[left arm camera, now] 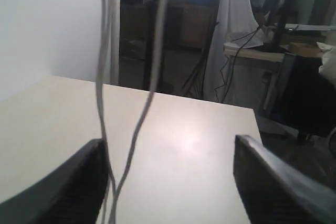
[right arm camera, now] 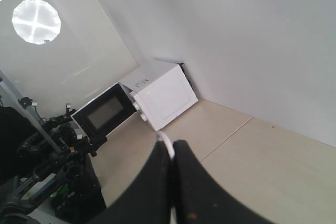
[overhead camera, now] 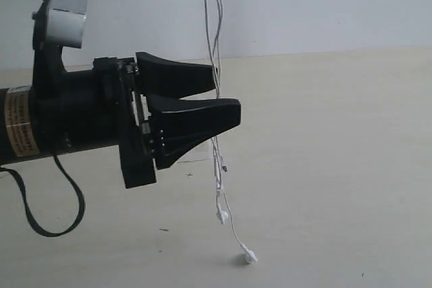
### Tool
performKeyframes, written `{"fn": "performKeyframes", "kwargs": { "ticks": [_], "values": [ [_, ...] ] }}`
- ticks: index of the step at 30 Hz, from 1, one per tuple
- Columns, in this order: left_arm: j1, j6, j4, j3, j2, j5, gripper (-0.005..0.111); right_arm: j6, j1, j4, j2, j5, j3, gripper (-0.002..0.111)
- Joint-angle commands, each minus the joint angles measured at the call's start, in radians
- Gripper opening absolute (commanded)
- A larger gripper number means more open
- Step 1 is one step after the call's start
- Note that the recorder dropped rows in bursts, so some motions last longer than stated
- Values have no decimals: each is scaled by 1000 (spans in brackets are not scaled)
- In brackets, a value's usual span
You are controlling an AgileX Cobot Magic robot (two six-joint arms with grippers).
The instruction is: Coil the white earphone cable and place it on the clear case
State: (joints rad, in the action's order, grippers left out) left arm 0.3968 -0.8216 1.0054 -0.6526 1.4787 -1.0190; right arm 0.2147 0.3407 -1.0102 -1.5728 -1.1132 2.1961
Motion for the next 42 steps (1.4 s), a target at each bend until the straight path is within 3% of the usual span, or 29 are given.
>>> {"fn": "performKeyframes", "kwargs": {
  "ticks": [1,16,17,20,21,27,31,34,42],
  "values": [
    [23,4,-53,-56,36,88,66,1,-4,-10,3,9,7,0],
    [23,9,-85,-87,69,105,62,3,-4,-7,3,23,7,0],
    [23,-1,-80,-96,69,105,56,3,-4,-7,3,24,7,0],
    [23,-1,-74,-118,69,105,9,7,-4,-10,3,24,7,0],
    [23,5,-71,-122,69,107,1,14,-4,-12,4,24,7,0],
    [21,-90,11,-122,65,186,0,55,-4,76,61,-44,7,0],
    [21,-171,42,-122,15,241,0,41,-4,444,143,-108,1,0],
    [21,-214,88,-122,-54,256,0,-86,-4,665,210,-108,-38,0],
    [21,-252,98,-122,-319,699,0,-121,-4,841,375,-108,-201,0]
  ]
}}
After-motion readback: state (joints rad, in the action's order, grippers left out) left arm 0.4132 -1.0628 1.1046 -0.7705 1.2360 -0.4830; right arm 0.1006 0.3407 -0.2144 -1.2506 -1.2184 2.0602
